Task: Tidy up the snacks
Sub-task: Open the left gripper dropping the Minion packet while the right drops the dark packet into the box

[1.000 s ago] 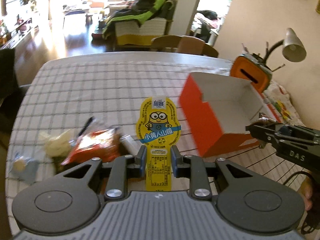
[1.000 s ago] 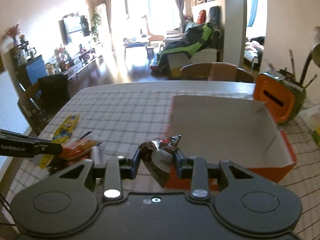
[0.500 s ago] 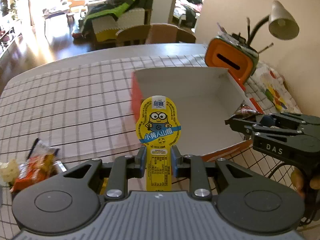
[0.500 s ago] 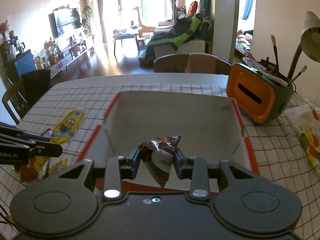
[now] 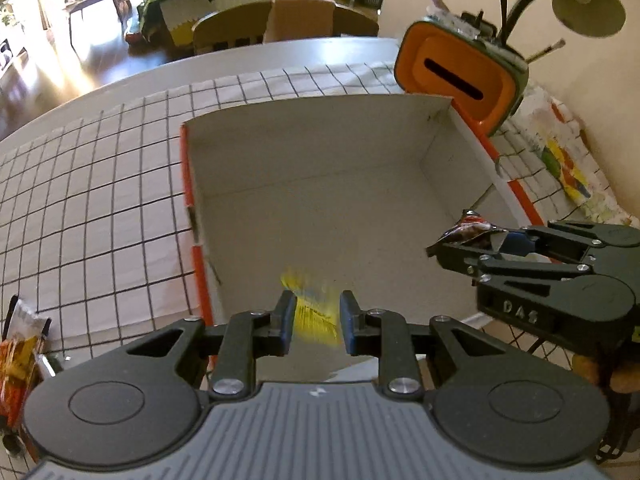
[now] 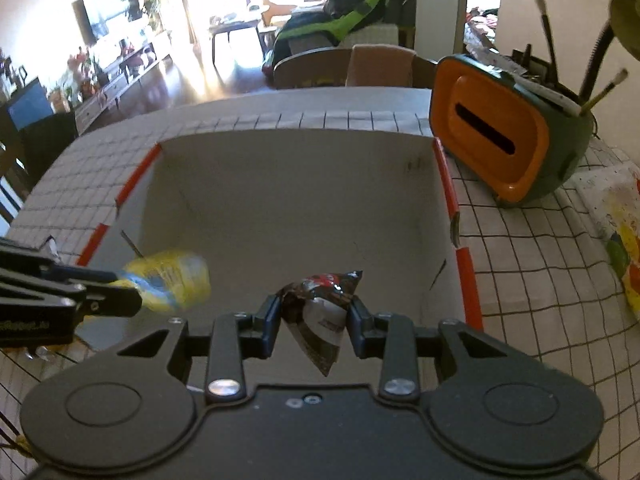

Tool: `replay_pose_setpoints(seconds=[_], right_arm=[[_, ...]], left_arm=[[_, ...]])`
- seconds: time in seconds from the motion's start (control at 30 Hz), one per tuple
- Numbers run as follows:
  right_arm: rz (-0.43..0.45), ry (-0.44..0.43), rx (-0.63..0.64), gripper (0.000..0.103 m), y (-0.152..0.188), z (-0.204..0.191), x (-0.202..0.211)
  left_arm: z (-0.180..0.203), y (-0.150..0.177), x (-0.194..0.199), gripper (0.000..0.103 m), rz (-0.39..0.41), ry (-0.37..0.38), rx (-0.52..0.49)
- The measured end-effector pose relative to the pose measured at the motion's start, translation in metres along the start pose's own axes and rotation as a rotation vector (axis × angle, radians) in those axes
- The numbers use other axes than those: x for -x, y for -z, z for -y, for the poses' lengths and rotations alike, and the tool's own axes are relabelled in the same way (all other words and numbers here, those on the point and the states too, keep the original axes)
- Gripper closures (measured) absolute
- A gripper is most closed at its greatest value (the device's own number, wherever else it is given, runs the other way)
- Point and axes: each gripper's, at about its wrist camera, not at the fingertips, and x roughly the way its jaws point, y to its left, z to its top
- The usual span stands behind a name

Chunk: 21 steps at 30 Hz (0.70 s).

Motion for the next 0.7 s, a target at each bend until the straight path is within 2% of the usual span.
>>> replay_pose_setpoints(seconds=[0.17,0.37,0.7], right_arm=[[-0.076,-0.016,0.031,0.069,-0.002,-0.003,-0.016],[-0.139,-0.029,0.039,0.068,0.002,-0.010,-0.026],[-0.125,-0.085,0.054,0.066,0.001,-0.011,-0.011]], left_arm=[[0.001,-0.006,-0.018,0.080,-0.058,-0.015,0.005],[-0.001,-0.003,-0.022,0.080,-0.078,-0.029,0.005],[-0.005,0.004,-0.001,0.080,-0.030,-0.039,0.023]])
